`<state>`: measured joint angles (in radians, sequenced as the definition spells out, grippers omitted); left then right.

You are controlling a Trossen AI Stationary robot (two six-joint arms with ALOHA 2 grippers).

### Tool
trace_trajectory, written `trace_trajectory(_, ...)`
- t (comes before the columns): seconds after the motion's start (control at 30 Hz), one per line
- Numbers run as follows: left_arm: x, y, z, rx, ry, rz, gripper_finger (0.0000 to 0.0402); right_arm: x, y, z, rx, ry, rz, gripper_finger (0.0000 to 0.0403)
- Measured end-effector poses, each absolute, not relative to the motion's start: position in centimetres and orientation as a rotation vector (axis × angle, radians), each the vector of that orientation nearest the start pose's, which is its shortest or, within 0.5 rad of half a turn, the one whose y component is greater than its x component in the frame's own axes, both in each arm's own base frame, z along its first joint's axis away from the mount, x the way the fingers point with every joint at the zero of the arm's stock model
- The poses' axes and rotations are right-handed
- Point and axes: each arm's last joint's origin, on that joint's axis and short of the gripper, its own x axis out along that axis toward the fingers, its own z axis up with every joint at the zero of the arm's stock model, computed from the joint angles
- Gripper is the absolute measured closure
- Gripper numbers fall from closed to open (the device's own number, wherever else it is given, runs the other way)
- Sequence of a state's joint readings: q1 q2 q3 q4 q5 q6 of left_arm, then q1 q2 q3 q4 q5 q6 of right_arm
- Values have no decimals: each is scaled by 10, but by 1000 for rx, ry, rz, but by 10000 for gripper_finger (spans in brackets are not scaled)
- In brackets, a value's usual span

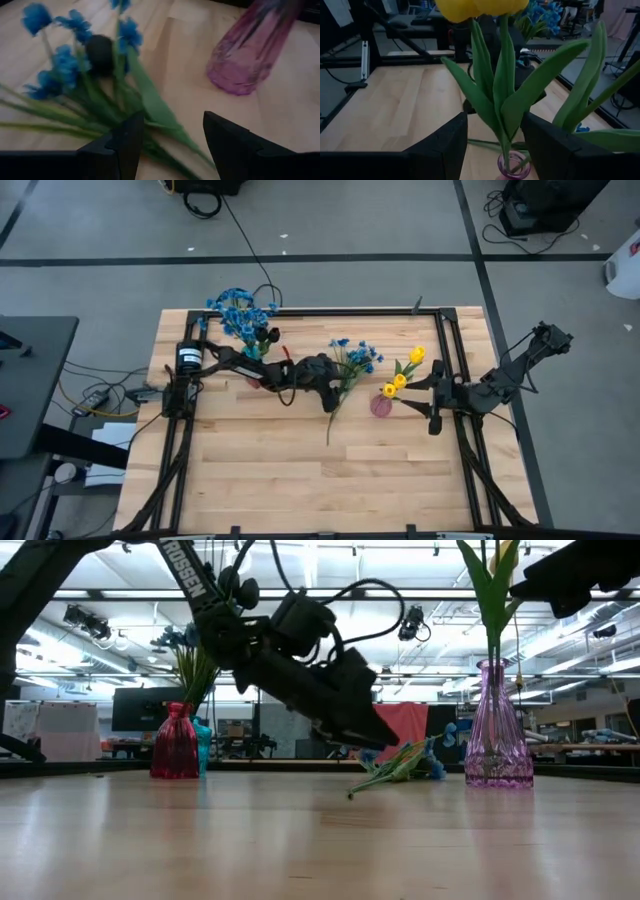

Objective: Sort flowers into vase by color
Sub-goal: Put the black flower into the red vase

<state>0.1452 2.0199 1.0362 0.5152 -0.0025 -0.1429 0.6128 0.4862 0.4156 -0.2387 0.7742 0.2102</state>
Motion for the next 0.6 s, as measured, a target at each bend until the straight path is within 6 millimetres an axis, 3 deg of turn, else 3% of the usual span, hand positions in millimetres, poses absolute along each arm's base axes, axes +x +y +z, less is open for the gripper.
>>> trace_trajectory(0.17,414,49,124,-160,503,176,190,111,53,231,-11,207,-199,202)
trace_trajectory(0.6,420,46,110,-166,556,221,190,113,54,216,14,165,-204,202)
